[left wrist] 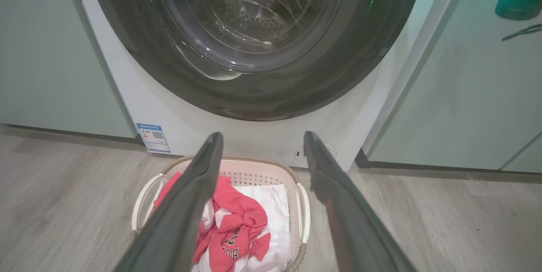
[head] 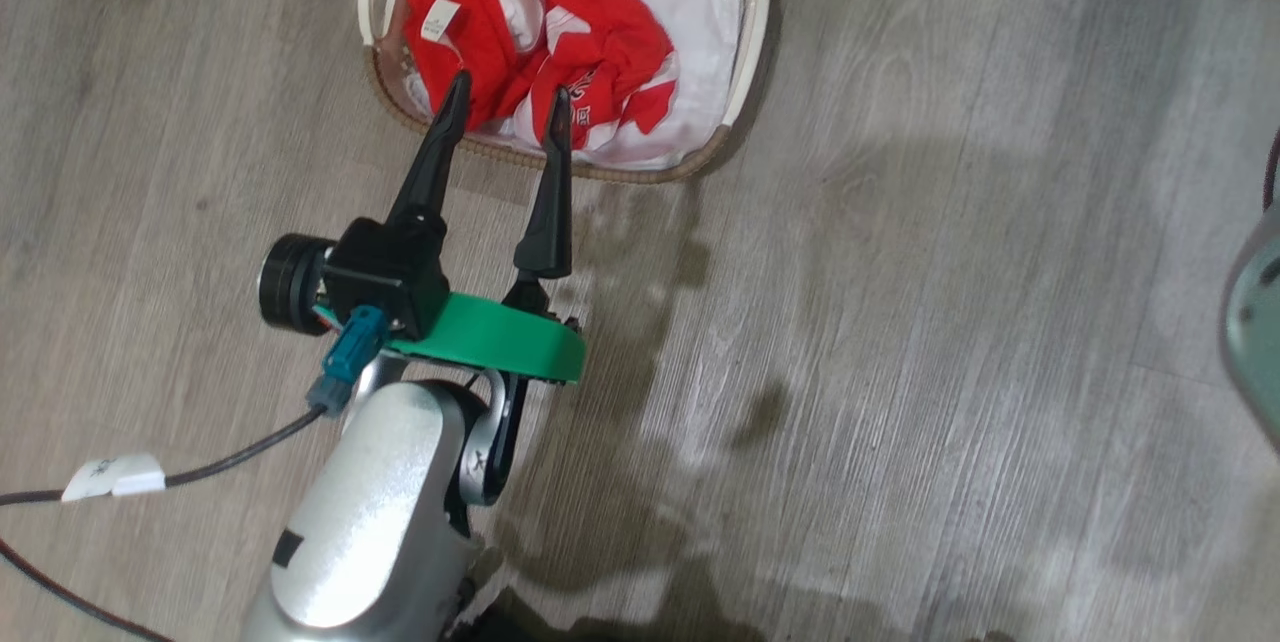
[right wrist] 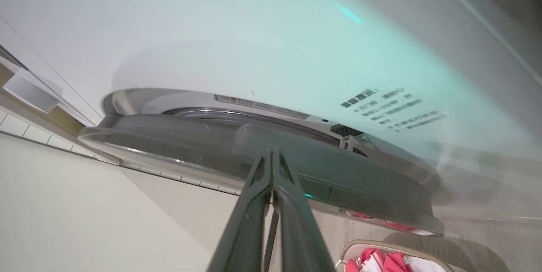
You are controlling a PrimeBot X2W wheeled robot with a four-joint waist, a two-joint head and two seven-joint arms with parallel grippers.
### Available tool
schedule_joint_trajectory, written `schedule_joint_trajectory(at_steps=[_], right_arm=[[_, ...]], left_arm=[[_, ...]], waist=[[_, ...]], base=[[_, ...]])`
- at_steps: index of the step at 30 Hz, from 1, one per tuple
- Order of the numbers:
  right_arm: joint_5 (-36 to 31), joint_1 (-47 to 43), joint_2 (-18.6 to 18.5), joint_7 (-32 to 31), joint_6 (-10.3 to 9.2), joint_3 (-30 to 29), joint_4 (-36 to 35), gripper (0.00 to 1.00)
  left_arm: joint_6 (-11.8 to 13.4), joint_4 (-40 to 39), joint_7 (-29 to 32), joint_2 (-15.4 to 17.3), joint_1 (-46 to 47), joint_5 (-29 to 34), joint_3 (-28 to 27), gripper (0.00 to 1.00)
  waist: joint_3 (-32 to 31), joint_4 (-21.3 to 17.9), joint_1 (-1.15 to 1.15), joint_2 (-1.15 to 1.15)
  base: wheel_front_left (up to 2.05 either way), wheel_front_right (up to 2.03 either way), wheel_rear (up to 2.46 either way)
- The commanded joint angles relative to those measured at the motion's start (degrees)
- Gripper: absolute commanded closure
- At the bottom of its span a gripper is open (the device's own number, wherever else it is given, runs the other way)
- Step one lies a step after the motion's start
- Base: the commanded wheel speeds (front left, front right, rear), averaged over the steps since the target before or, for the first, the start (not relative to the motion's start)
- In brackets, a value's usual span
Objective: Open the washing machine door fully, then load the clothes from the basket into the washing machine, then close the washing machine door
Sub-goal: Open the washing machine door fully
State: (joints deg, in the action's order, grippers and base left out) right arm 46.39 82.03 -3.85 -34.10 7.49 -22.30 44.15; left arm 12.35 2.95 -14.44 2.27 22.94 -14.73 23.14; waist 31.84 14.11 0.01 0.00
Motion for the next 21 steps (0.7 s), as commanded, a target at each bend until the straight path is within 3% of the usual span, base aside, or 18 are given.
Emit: schedule_joint_trajectory(at_steps=[1, 14, 21], right_arm=[[-0.2, 3.7, 1.0, -0.9, 0.00, 0.0, -1.0, 1.00], [-11.2, 15.8, -0.7, -1.5, 0.00, -4.1, 11.6, 1.00], [-13.4, 19.6, -1.0, -2.1, 0.00, -7.5, 16.5, 1.00]], left_arm=[[0.4, -1.9, -0.6, 0.6, 0.6, -0.3, -1.3, 0.00], [1.1, -3.0, -0.6, 0.6, 1.6, -1.4, 1.4, 0.00], [1.3, -3.3, -0.6, 0.6, 1.7, -3.6, 2.0, 0.00]], waist=[[0.7, 0.5, -0.01, 0.00], [3.4, 2.7, -0.01, 0.00], [4.4, 3.6, -0.01, 0.00]], base=[[0.00, 0.00, 0.00], [0.00, 0.00, 0.00], [0.00, 0.00, 0.00]])
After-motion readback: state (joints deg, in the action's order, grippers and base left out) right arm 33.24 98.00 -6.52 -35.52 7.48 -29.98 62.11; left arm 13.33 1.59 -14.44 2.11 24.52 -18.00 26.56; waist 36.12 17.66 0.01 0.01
